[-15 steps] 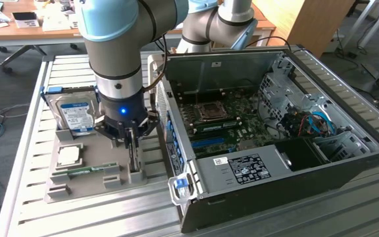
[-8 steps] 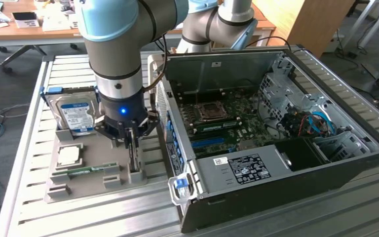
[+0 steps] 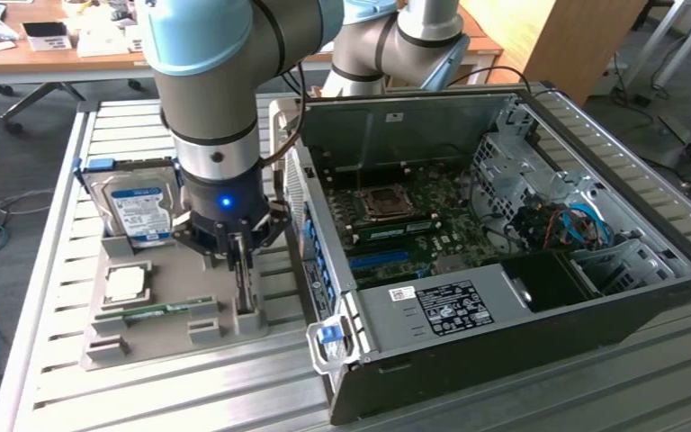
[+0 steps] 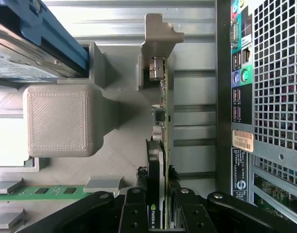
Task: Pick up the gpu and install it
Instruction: 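Pick up the gpu and move the gpu toward the slot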
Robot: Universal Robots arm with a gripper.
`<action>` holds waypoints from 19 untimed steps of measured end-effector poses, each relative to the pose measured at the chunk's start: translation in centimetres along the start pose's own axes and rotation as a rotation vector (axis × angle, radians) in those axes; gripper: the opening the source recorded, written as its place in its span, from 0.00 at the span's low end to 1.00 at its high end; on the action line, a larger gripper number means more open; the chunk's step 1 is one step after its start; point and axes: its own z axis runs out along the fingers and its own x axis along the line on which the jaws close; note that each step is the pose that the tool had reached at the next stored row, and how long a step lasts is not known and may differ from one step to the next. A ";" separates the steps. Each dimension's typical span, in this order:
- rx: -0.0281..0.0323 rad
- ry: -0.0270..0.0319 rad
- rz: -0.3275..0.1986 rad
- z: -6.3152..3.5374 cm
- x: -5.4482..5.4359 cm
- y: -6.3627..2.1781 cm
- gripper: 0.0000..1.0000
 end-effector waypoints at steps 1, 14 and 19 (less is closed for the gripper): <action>-0.0002 0.0002 -0.006 0.00 0.0 0.00 0.27; -0.0003 0.0003 -0.009 -0.25 0.0 0.01 0.27; -0.0002 0.0004 -0.009 -0.79 0.0 0.03 0.27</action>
